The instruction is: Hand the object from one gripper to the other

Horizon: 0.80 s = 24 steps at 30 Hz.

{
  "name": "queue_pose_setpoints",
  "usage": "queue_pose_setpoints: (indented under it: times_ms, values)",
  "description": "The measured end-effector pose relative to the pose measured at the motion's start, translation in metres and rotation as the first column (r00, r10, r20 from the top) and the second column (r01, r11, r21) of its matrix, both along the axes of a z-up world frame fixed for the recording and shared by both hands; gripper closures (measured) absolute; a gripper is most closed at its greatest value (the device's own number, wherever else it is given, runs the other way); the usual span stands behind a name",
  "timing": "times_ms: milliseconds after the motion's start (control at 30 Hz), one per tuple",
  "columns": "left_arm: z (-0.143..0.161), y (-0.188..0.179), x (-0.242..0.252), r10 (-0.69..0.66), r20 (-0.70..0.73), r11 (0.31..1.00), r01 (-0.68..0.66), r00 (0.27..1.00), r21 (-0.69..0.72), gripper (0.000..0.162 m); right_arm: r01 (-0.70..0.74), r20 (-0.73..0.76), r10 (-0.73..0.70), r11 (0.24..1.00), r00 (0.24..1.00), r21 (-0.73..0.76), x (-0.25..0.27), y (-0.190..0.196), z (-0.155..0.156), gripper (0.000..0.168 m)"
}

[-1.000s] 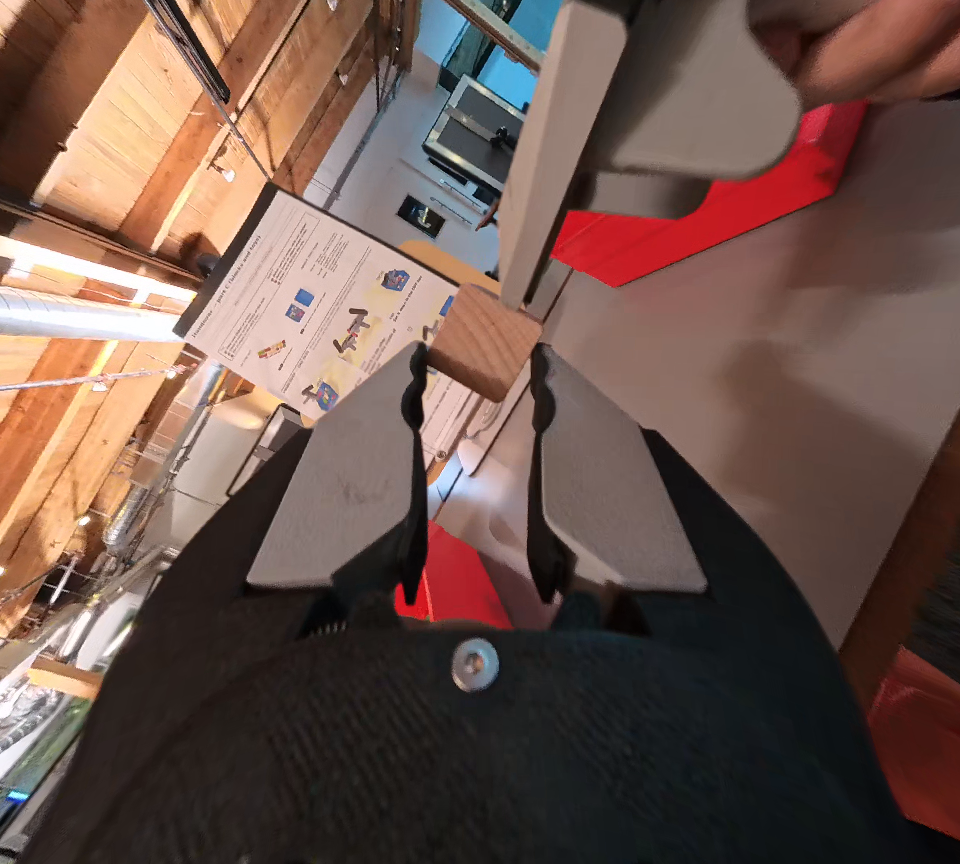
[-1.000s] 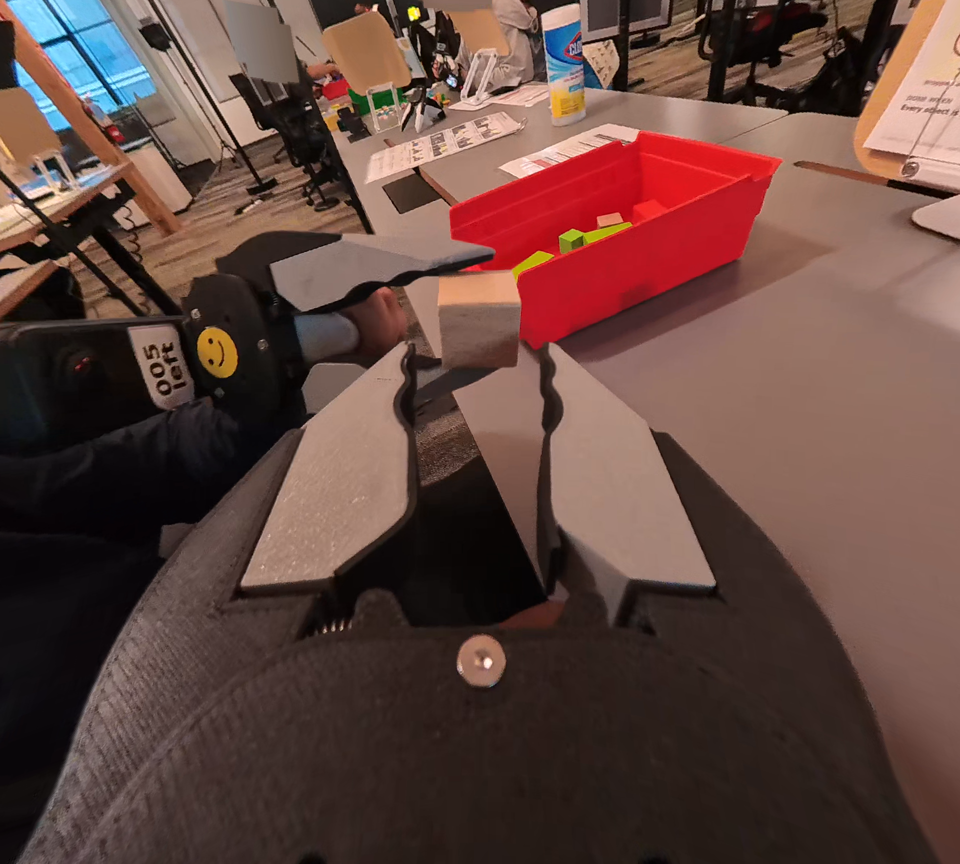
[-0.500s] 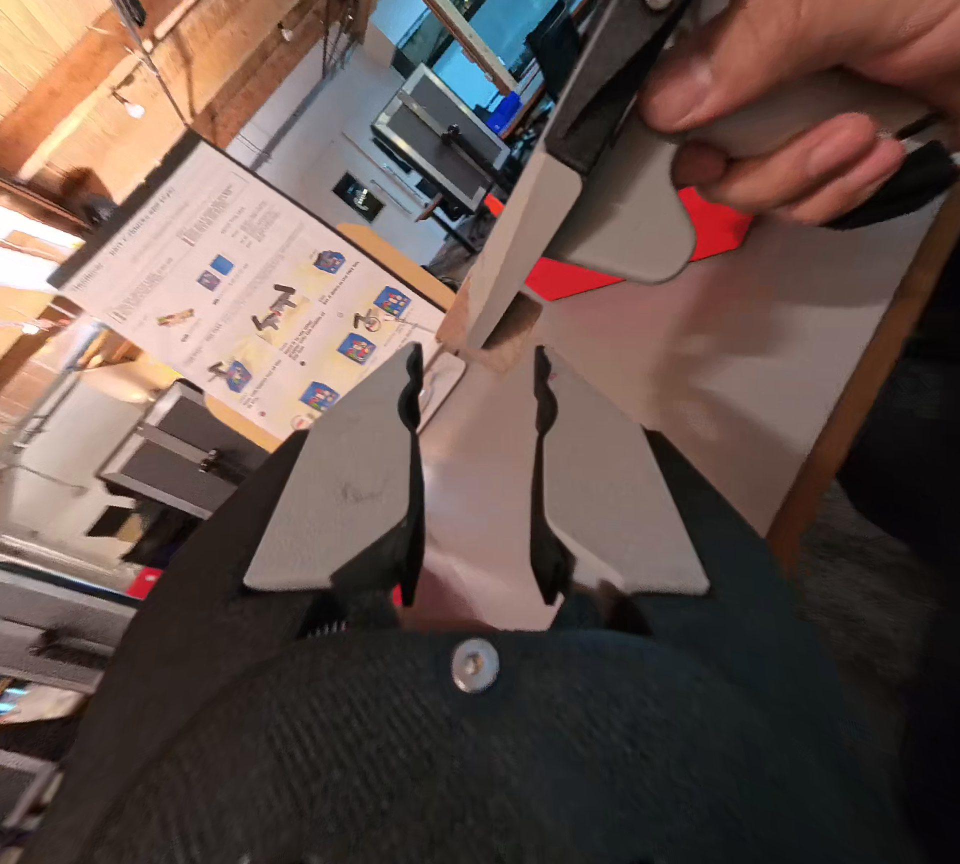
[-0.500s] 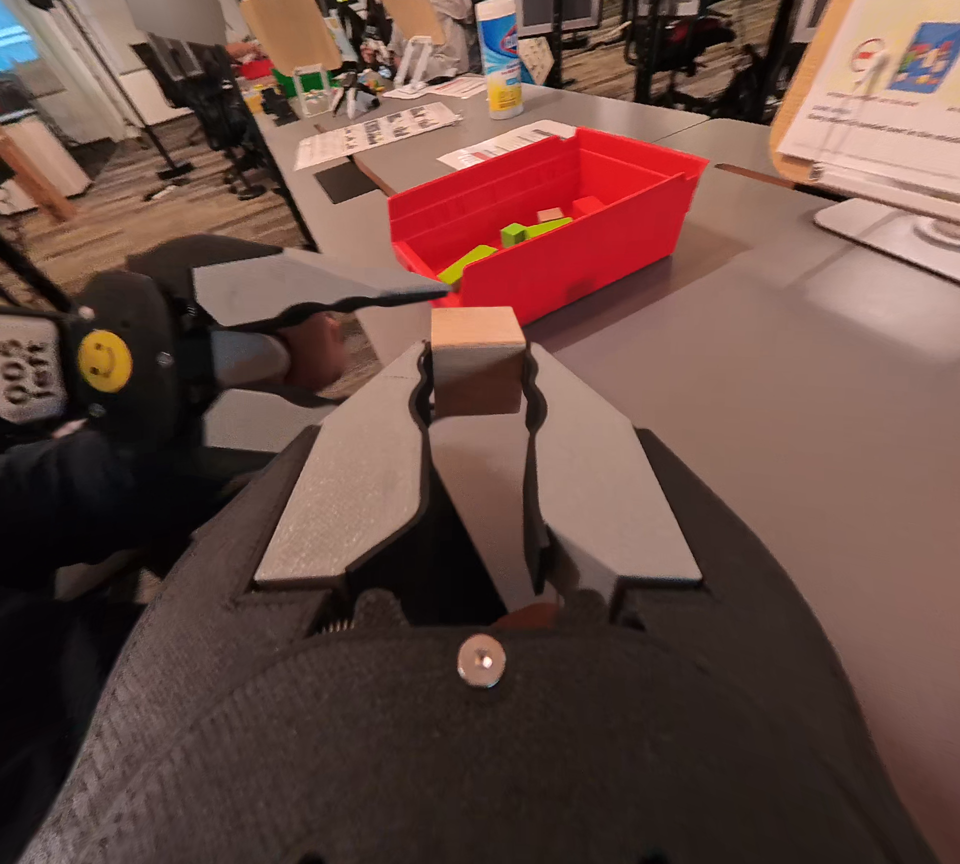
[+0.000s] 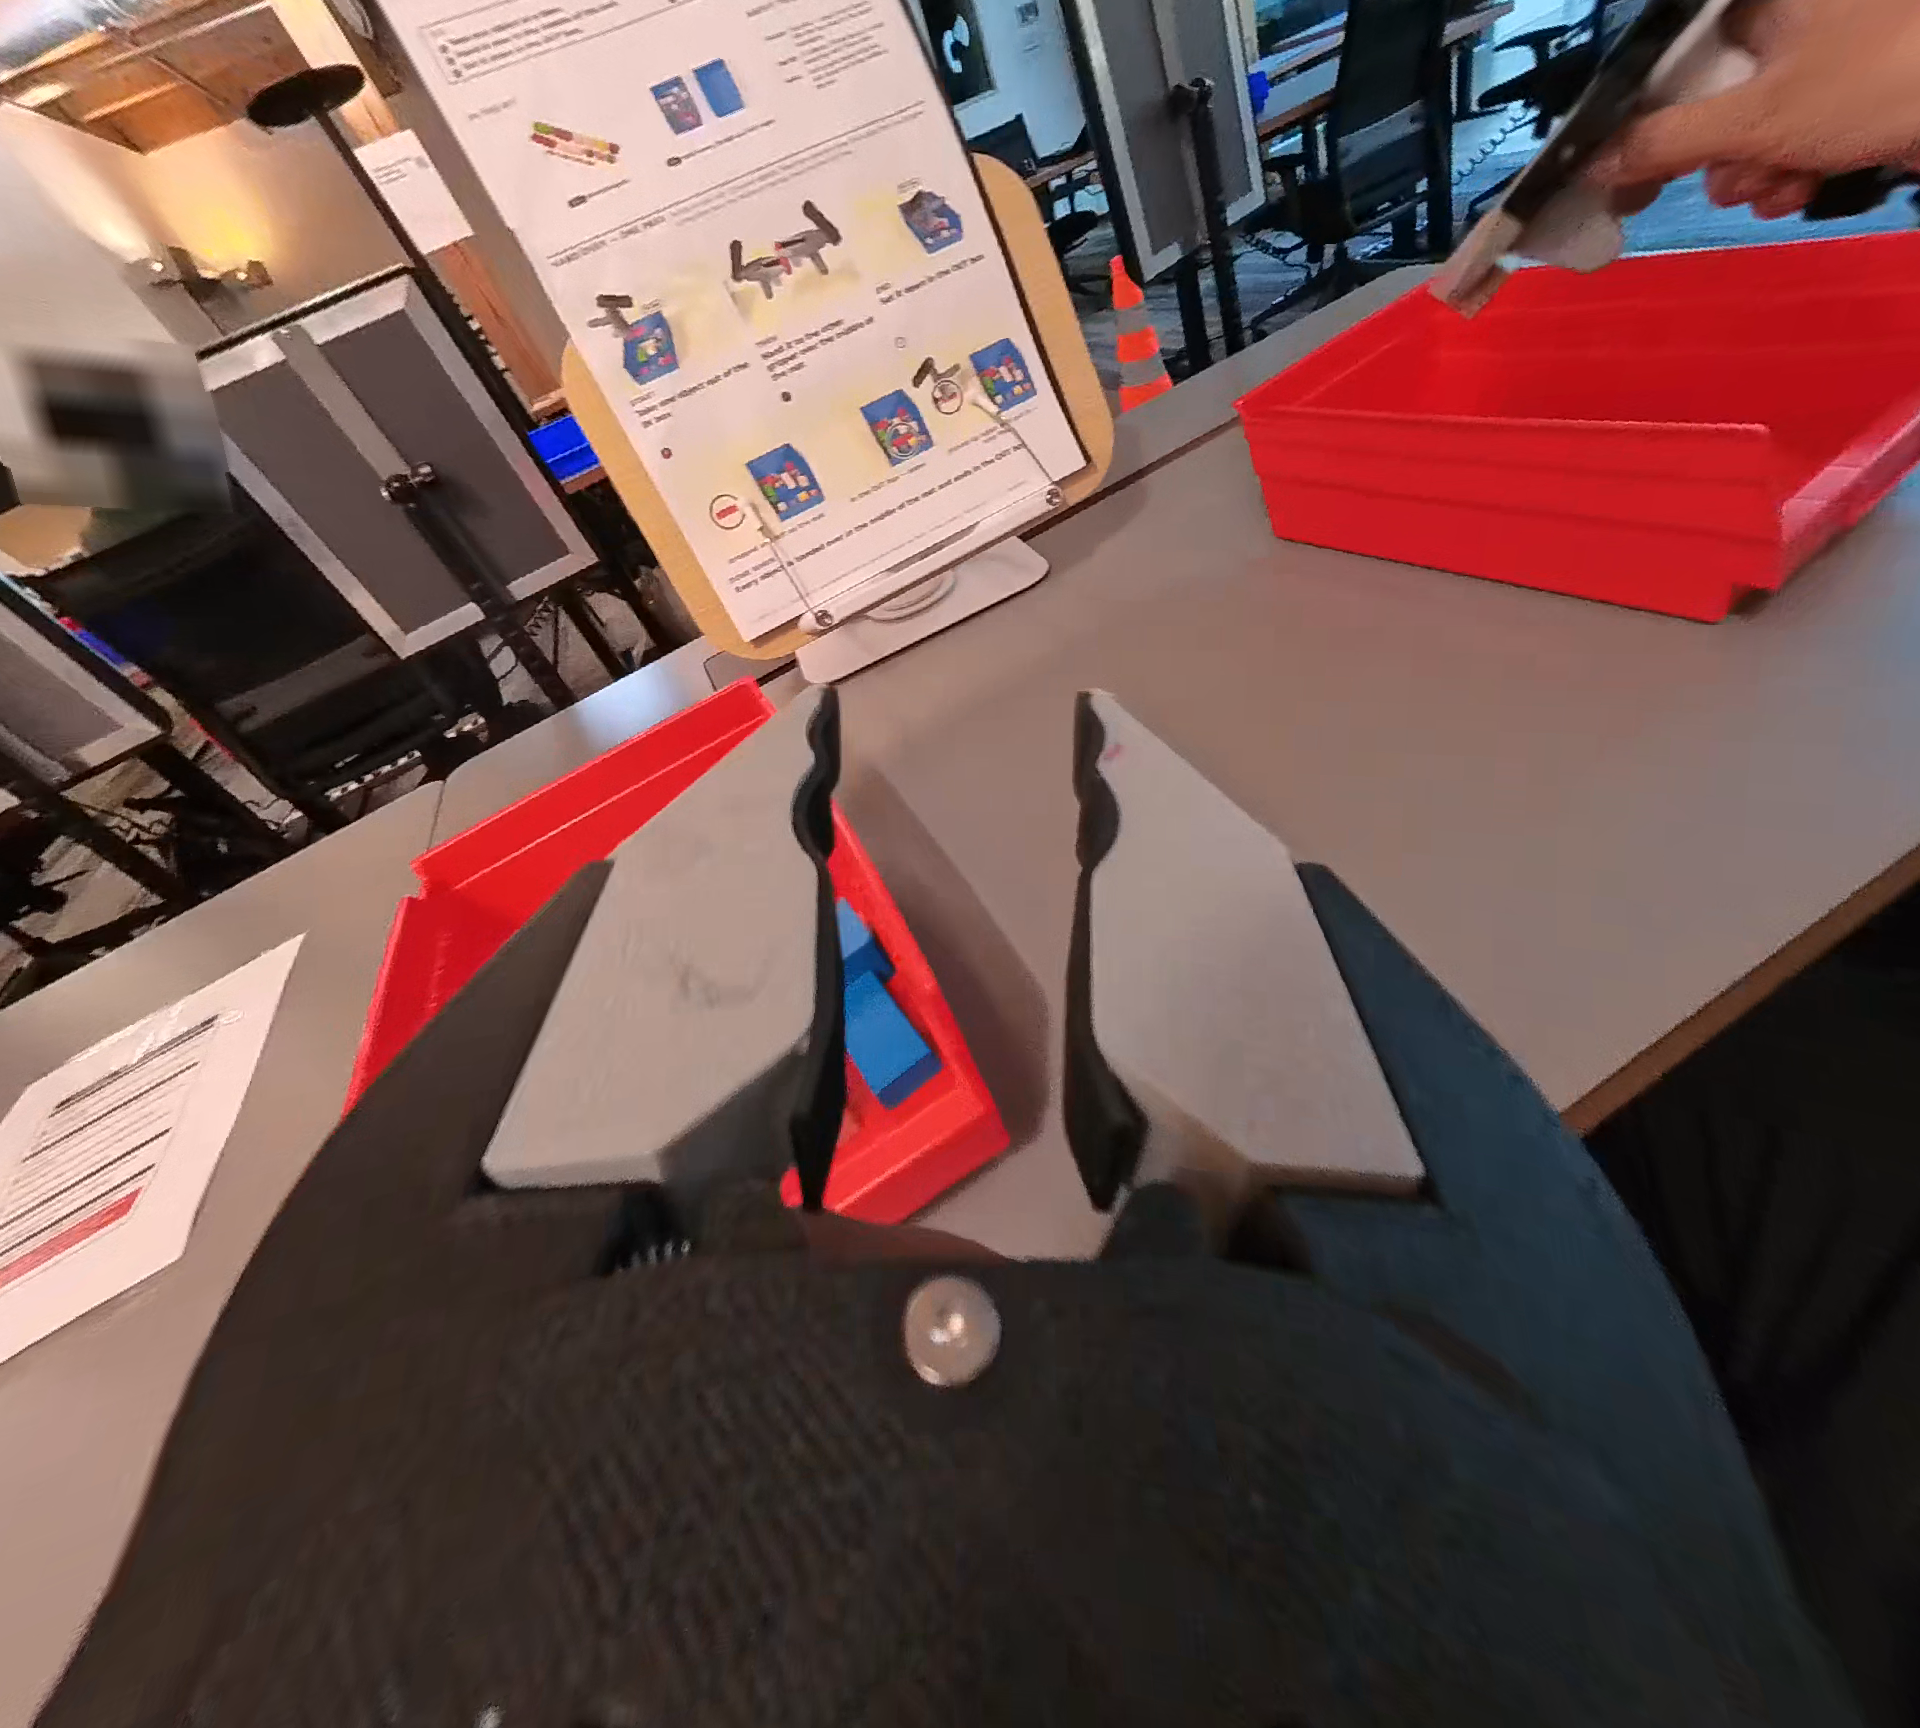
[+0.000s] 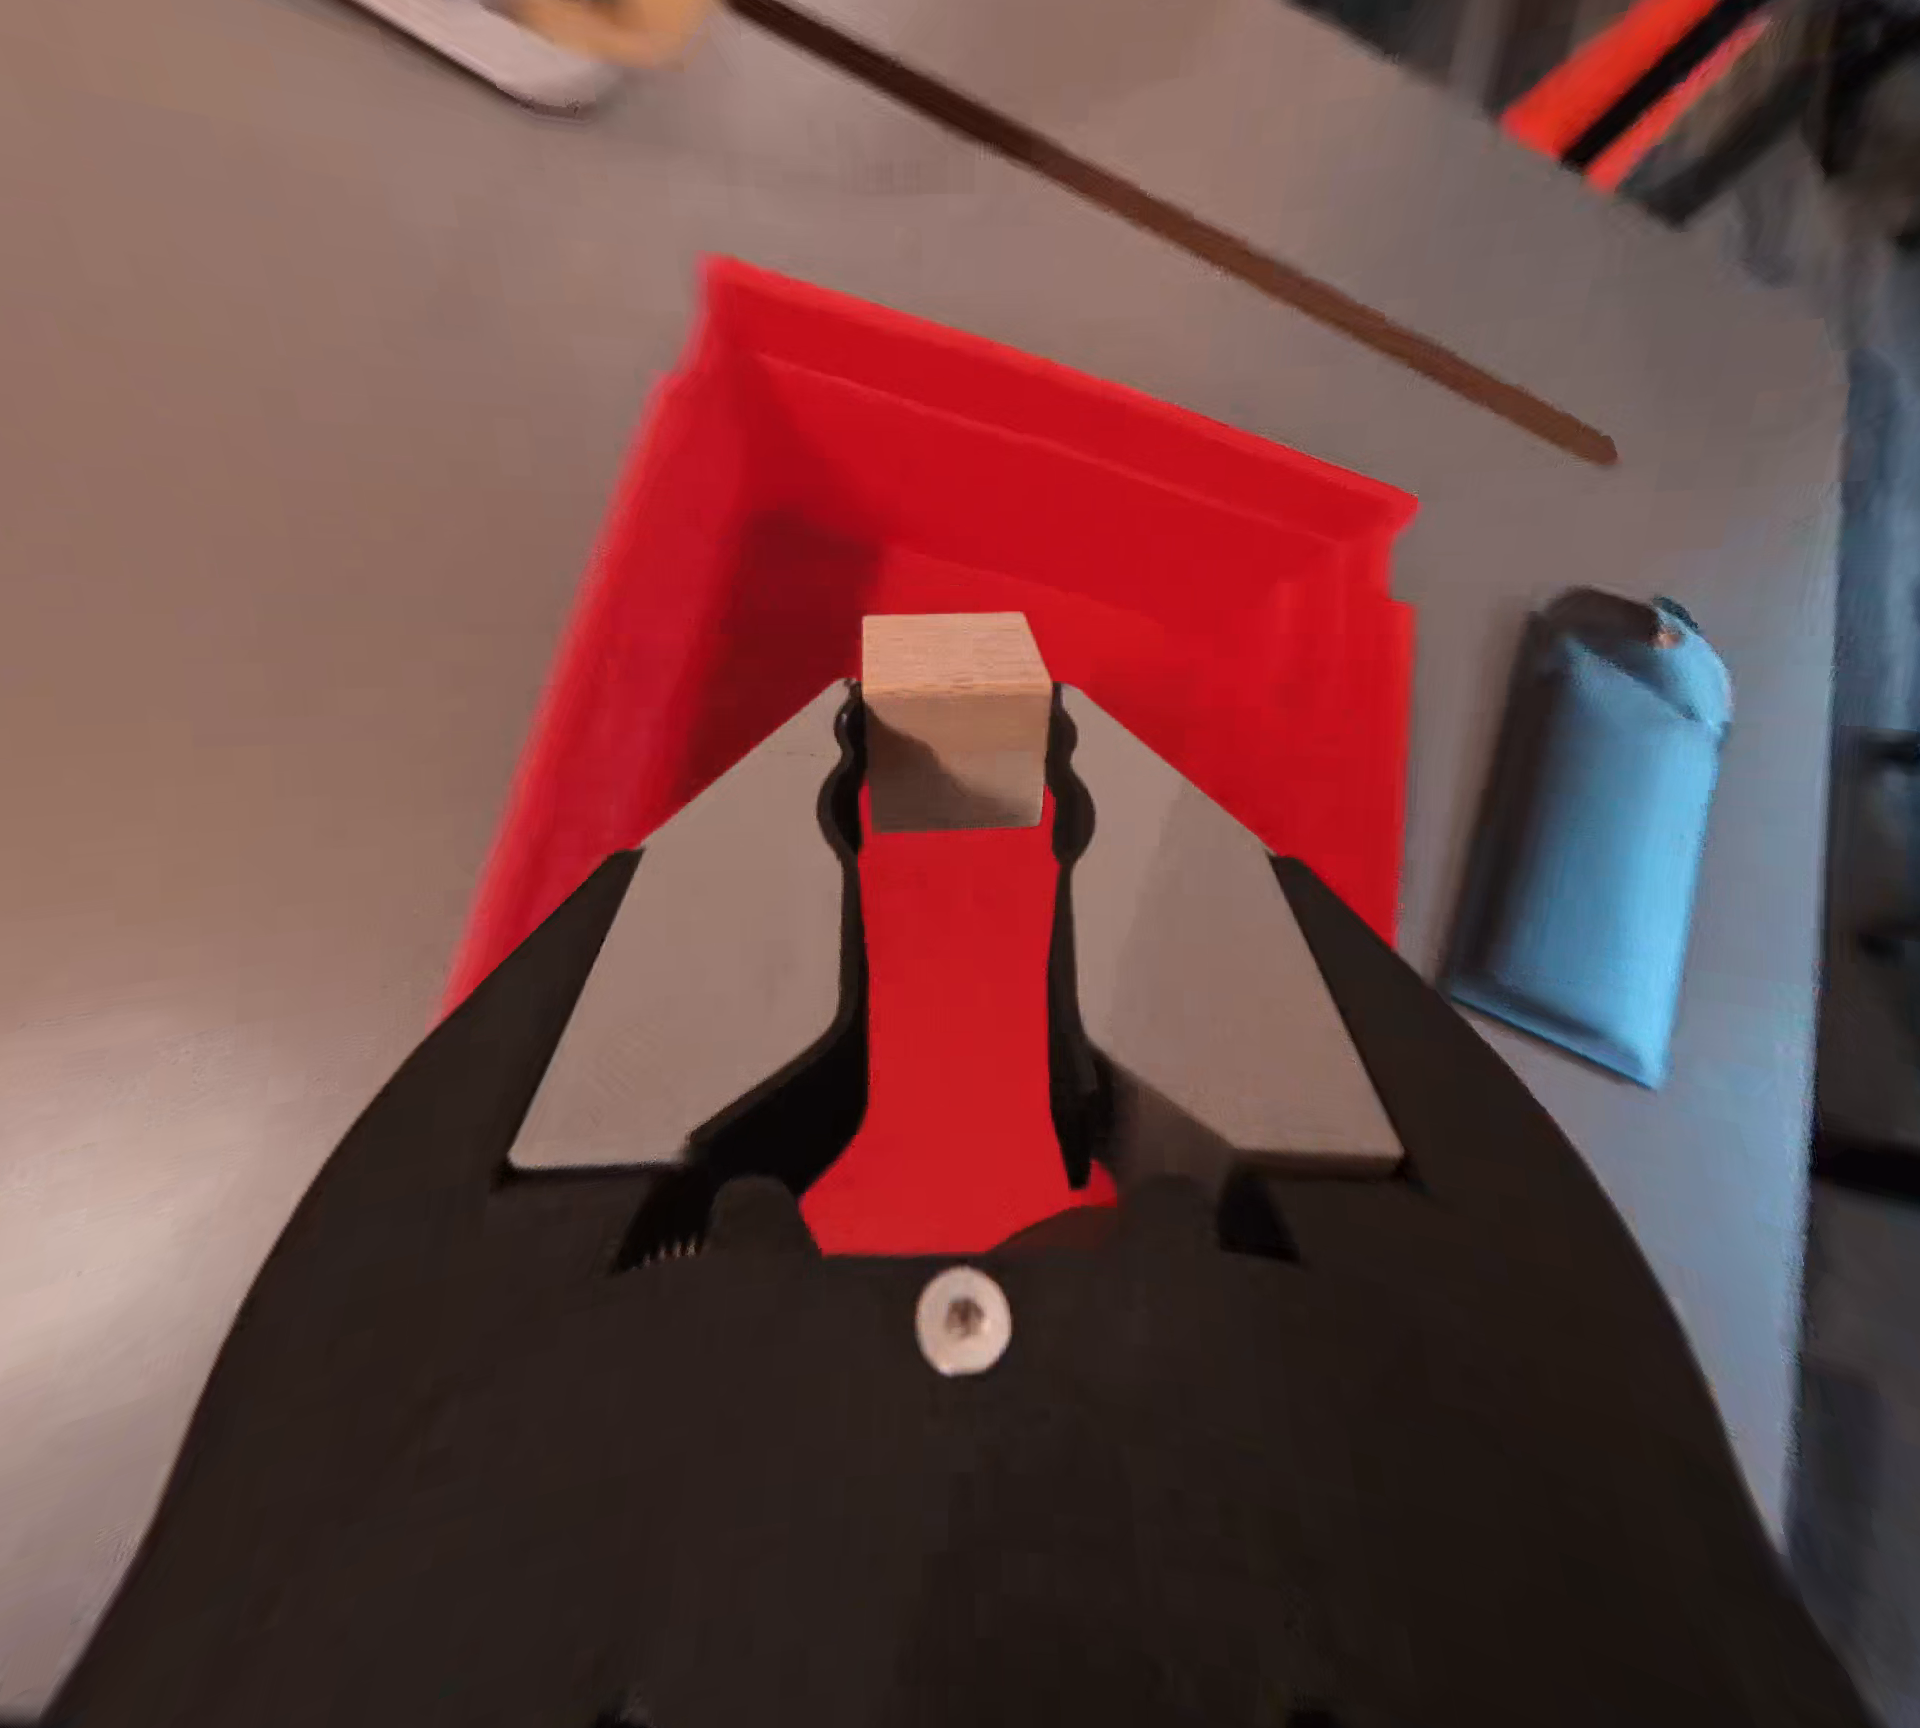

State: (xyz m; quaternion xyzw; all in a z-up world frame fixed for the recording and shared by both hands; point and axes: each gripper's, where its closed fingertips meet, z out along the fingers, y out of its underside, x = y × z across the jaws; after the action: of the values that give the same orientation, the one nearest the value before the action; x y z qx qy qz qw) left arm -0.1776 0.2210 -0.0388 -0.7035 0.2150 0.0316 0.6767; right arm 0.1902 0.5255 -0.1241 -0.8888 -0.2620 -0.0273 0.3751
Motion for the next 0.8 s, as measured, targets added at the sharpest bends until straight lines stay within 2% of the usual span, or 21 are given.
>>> queue_pose_setpoints:
  times_ms: [100,200,300,367,433,533,600,700,800]
  values:
    - [-0.003,0.002,-0.008,0.031,-0.024,0.999,-0.031,0.999,-0.005,0.119,0.092,0.146,-0.071,0.985,0.987,-0.143,0.026,0.038,-0.052,0.136]
    - [-0.012,0.007,-0.019,0.068,-0.028,0.996,-0.070,0.997,-0.048,0.118,0.181,0.268,-0.116,0.955,0.957,-0.233,0.053,0.059,-0.098,0.136]
    - [-0.019,0.010,-0.042,0.125,0.000,0.987,-0.125,0.992,-0.099,0.116,0.233,0.202,-0.174,0.919,0.964,-0.319,0.058,0.062,-0.128,0.135]
    - [-0.020,0.011,-0.055,0.145,0.033,0.984,-0.141,0.989,-0.109,0.115,0.233,0.132,-0.199,0.912,0.971,-0.337,0.056,0.062,-0.127,0.132]
    - [-0.023,0.012,-0.072,0.185,0.036,0.976,-0.179,0.982,-0.123,0.115,0.210,0.089,-0.192,0.930,0.977,-0.302,0.054,0.062,-0.109,0.113]
    - [-0.033,0.013,-0.102,0.254,0.035,0.954,-0.244,0.967,-0.175,0.112,0.122,-0.057,-0.134,0.977,0.989,-0.175,0.031,0.052,-0.052,0.115]
    - [-0.041,0.013,-0.122,0.279,0.076,0.943,-0.258,0.957,-0.213,0.112,0.019,-0.201,-0.031,0.998,0.979,-0.063,0.001,0.024,-0.003,0.115]
    - [-0.054,0.012,-0.154,0.334,0.134,0.919,-0.291,0.933,-0.265,0.111,-0.232,-0.394,0.260,0.965,0.881,0.119,-0.063,-0.062,0.062,0.116]
    - [-0.066,0.012,-0.170,0.363,0.174,0.904,-0.300,0.916,-0.305,0.111,-0.443,-0.433,0.516,0.857,0.739,0.264,-0.109,-0.171,0.088,0.124]
